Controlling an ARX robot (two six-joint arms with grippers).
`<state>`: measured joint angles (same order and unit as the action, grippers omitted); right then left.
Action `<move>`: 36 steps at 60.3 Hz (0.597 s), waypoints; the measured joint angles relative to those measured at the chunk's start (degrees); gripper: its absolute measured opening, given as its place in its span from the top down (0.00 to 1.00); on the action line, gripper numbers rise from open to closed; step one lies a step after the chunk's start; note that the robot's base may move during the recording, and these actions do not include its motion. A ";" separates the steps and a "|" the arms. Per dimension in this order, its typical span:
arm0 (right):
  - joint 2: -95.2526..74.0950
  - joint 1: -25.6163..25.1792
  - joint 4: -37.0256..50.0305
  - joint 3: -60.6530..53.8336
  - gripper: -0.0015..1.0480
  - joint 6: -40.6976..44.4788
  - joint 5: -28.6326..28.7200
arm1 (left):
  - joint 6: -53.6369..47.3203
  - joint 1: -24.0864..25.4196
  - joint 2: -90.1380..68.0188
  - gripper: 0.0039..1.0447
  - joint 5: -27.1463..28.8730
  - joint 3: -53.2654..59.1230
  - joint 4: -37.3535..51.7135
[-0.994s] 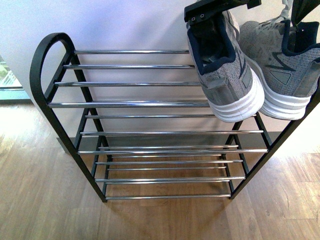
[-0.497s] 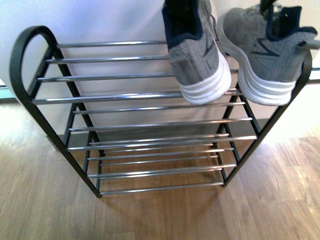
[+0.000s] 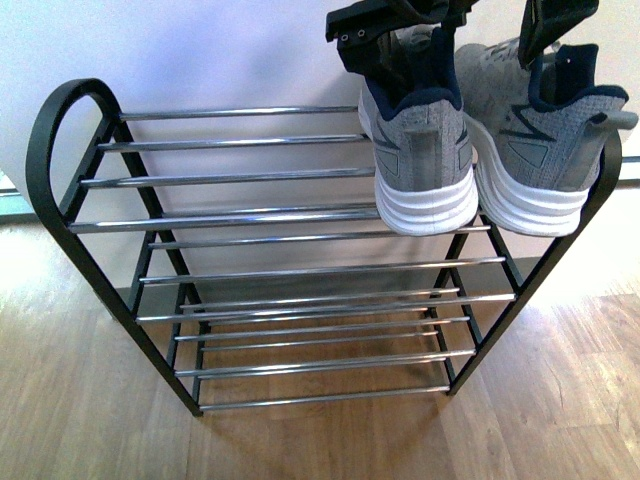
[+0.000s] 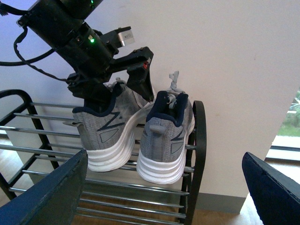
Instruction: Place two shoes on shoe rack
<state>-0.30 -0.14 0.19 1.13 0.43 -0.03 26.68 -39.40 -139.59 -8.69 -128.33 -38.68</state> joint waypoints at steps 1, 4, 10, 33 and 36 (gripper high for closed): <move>0.00 0.00 0.00 0.00 0.09 0.00 0.00 | 0.26 0.00 0.15 0.09 0.02 -0.09 0.02; 0.00 0.00 0.00 0.00 0.09 0.00 0.02 | 0.26 0.00 0.57 0.09 -0.24 -0.09 0.46; 0.00 0.00 0.00 0.00 0.09 0.00 0.02 | 1.11 0.00 3.80 0.09 0.46 2.86 3.74; 0.00 0.02 0.00 0.00 0.09 0.00 0.02 | -1.84 3.04 40.76 0.09 13.40 39.54 23.52; 0.00 0.02 0.00 0.00 0.09 0.00 0.00 | -3.89 4.96 44.54 0.09 17.94 44.87 25.73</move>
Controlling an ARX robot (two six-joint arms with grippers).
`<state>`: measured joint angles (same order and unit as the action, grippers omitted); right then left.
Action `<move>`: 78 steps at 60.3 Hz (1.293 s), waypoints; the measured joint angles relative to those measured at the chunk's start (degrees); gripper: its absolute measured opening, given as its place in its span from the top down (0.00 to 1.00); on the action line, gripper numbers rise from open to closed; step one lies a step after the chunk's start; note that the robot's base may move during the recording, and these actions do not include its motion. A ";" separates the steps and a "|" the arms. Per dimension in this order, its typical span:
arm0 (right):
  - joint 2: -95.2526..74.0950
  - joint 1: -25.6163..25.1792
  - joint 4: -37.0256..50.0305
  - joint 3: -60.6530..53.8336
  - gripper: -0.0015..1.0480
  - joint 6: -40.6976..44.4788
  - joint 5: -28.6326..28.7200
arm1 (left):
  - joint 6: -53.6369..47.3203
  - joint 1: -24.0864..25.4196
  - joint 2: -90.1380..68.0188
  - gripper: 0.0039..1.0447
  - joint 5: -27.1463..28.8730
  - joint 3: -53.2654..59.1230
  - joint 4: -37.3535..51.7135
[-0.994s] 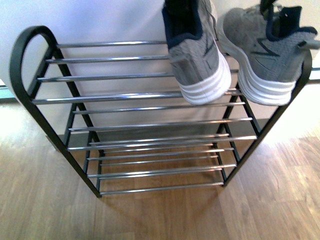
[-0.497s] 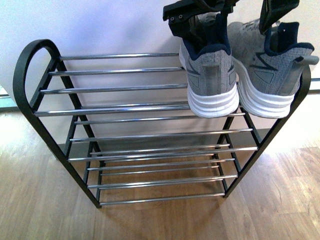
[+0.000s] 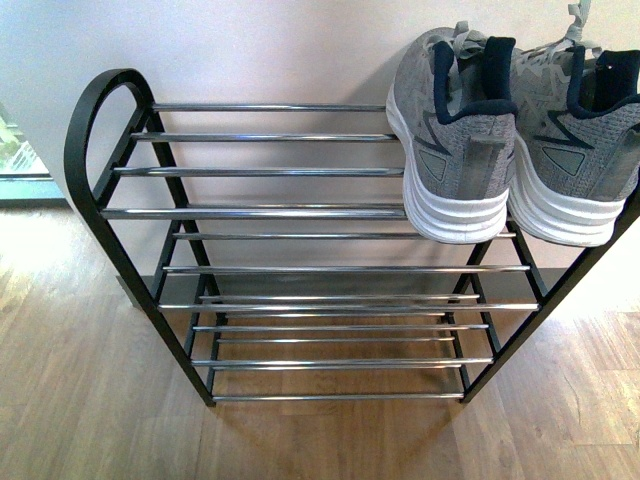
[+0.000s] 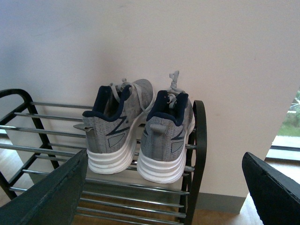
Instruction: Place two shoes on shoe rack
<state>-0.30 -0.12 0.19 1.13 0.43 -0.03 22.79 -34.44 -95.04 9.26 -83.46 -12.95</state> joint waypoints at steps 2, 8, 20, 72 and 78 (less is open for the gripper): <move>0.00 0.00 0.00 0.00 0.09 0.00 0.00 | -1.16 1.22 2.27 0.09 3.13 3.30 1.46; 0.00 0.00 0.00 0.00 0.09 0.00 0.00 | -3.13 5.60 10.36 0.09 8.50 13.00 1.27; 0.00 0.00 0.00 0.00 0.09 0.00 -0.02 | -16.76 16.02 32.28 0.33 8.74 40.87 31.30; 0.00 0.00 0.00 0.00 0.09 0.00 0.02 | -22.21 34.16 61.88 0.99 -8.79 77.31 39.87; 0.00 0.00 0.00 0.00 0.09 0.00 0.02 | -22.23 34.18 64.28 0.99 -9.25 78.47 38.51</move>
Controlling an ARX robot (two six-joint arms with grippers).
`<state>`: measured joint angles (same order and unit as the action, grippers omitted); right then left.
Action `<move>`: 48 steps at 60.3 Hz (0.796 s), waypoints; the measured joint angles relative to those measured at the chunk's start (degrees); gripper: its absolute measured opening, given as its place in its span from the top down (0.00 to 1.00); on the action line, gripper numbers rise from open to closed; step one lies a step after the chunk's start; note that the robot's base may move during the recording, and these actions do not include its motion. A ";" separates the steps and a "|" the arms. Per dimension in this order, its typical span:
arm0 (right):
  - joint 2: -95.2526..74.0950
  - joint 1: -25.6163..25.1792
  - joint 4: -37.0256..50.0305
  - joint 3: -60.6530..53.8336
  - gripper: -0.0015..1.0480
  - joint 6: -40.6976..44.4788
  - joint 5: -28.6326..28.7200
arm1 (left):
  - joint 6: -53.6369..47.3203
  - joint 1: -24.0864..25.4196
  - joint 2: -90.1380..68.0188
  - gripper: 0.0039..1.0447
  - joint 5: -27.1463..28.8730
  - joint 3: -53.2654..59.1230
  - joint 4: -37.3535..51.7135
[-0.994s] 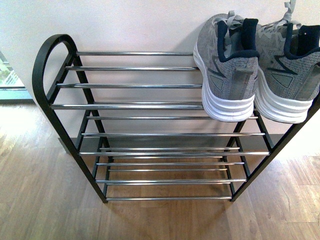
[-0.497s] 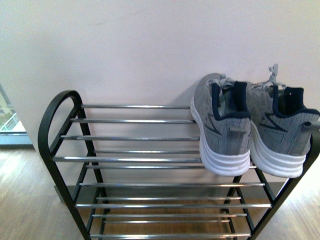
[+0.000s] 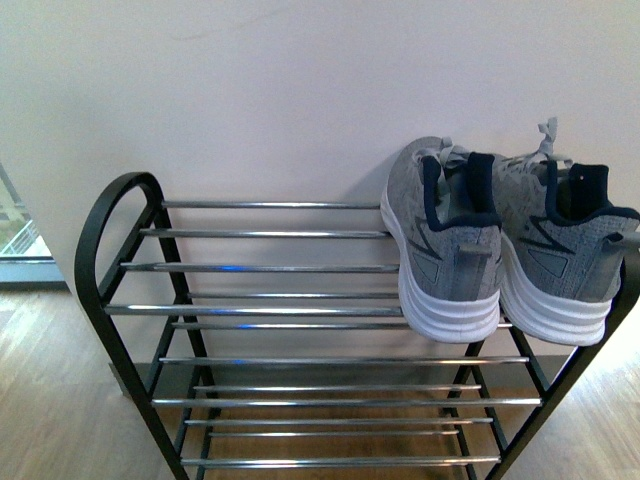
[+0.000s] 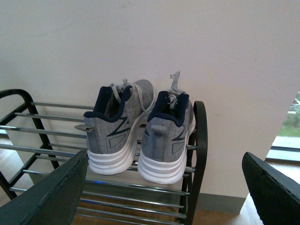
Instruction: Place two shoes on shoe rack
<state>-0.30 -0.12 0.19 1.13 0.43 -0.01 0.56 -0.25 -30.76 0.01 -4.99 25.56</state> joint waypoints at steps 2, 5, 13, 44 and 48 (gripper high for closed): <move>0.00 0.00 0.00 0.00 0.09 0.00 0.00 | 0.00 0.00 0.74 0.99 0.00 0.35 -0.46; 0.00 0.00 0.00 0.00 0.09 -0.02 -0.02 | 0.00 0.00 2.08 0.99 0.00 0.87 -1.33; 0.00 0.00 0.00 0.00 0.09 0.00 0.00 | 0.00 0.02 6.69 0.99 0.02 2.23 -4.44; 0.00 0.00 0.00 0.00 0.09 -0.02 0.00 | -0.07 0.02 16.13 0.99 -0.02 4.22 -10.86; 0.00 0.00 0.00 0.00 0.09 -0.02 -0.02 | -0.07 0.02 17.16 0.99 -0.02 4.22 -11.89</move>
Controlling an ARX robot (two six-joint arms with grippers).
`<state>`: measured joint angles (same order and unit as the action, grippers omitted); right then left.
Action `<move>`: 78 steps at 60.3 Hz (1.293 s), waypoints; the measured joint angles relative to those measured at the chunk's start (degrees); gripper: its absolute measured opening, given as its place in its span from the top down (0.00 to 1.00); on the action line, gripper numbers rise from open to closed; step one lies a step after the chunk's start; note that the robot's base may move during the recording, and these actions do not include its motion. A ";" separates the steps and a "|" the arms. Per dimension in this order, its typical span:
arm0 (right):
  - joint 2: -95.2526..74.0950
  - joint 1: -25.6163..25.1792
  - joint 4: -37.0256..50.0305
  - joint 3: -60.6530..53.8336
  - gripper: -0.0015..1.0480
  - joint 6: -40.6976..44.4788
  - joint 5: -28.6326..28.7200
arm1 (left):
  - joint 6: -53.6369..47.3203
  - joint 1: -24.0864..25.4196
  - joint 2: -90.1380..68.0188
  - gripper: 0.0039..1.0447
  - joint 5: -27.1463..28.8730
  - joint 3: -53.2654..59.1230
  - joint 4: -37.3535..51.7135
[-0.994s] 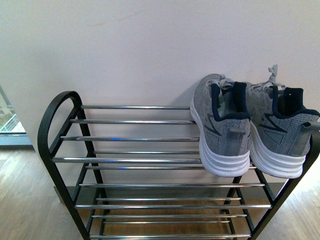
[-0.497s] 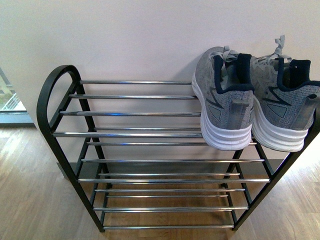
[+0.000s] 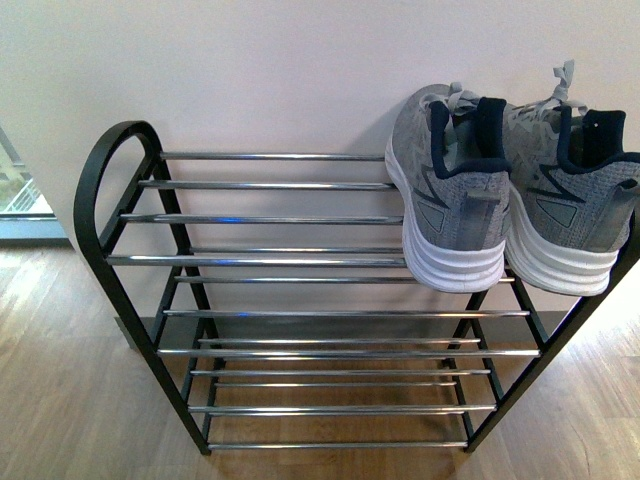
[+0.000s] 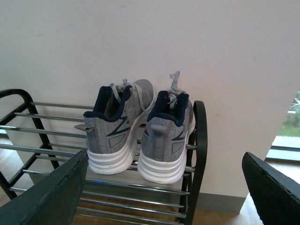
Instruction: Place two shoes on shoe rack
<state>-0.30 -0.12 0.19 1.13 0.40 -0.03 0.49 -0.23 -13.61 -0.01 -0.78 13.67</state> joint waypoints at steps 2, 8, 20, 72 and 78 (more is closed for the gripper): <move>0.00 0.00 0.00 0.00 0.09 0.00 0.00 | 0.02 0.00 0.48 0.99 0.02 0.00 -0.48; 0.00 0.00 0.00 0.00 0.09 0.00 0.02 | 0.02 0.02 2.12 0.99 0.02 0.00 -2.08; 0.00 0.00 0.00 0.00 0.09 0.00 0.00 | 0.00 0.02 10.49 0.99 0.00 -0.02 -12.41; 0.02 0.00 0.00 0.00 0.09 0.00 0.02 | -0.02 0.09 12.66 0.24 0.02 -0.02 -13.68; 0.02 0.00 0.00 0.00 0.09 0.00 0.20 | -0.02 0.09 12.68 0.09 0.04 -0.02 -13.68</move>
<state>-0.27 -0.12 0.19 1.13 0.40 0.16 0.47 -0.14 -0.93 0.03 -0.80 -0.01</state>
